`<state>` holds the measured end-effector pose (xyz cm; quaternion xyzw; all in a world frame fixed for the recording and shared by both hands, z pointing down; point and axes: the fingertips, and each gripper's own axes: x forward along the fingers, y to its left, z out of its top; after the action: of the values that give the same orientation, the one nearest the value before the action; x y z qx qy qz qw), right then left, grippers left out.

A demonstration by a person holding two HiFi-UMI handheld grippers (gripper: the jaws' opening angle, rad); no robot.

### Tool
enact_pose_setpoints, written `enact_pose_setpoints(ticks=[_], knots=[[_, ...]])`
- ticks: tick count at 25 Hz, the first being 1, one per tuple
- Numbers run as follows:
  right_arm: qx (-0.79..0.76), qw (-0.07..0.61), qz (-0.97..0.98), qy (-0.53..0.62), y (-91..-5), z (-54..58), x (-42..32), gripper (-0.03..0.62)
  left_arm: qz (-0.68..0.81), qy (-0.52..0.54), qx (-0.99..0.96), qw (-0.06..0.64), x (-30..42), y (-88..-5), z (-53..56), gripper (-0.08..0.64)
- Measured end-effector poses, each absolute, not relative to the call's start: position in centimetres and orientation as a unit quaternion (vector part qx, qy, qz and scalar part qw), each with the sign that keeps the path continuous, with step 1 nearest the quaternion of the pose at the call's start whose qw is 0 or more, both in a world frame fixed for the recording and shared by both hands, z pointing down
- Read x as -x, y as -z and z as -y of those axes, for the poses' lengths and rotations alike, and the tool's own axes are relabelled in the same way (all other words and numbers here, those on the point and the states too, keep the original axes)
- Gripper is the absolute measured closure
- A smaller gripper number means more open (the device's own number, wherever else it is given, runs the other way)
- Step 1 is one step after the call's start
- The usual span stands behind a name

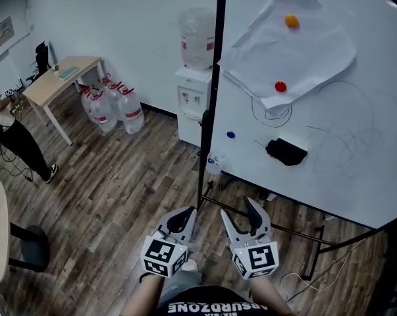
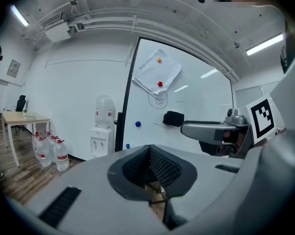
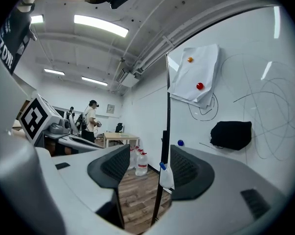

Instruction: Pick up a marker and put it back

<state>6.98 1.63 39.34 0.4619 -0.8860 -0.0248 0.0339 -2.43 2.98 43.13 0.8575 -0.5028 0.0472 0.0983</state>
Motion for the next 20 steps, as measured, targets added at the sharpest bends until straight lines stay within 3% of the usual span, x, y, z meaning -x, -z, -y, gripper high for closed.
enact_pose_setpoints(ticks=[9,20], knots=[[-0.494,0.047,0.868,0.034,-40.3,3.5,-5.2,0.359,0.487,-0.049,-0.867,0.093,5.9,-43.2,2.3,0.552],[-0.505,0.065,0.86,0.019,-42.3,7.7,-5.5,0.36,0.463,-0.059,-0.88,0.095,4.9,-44.4,6.1,0.552]])
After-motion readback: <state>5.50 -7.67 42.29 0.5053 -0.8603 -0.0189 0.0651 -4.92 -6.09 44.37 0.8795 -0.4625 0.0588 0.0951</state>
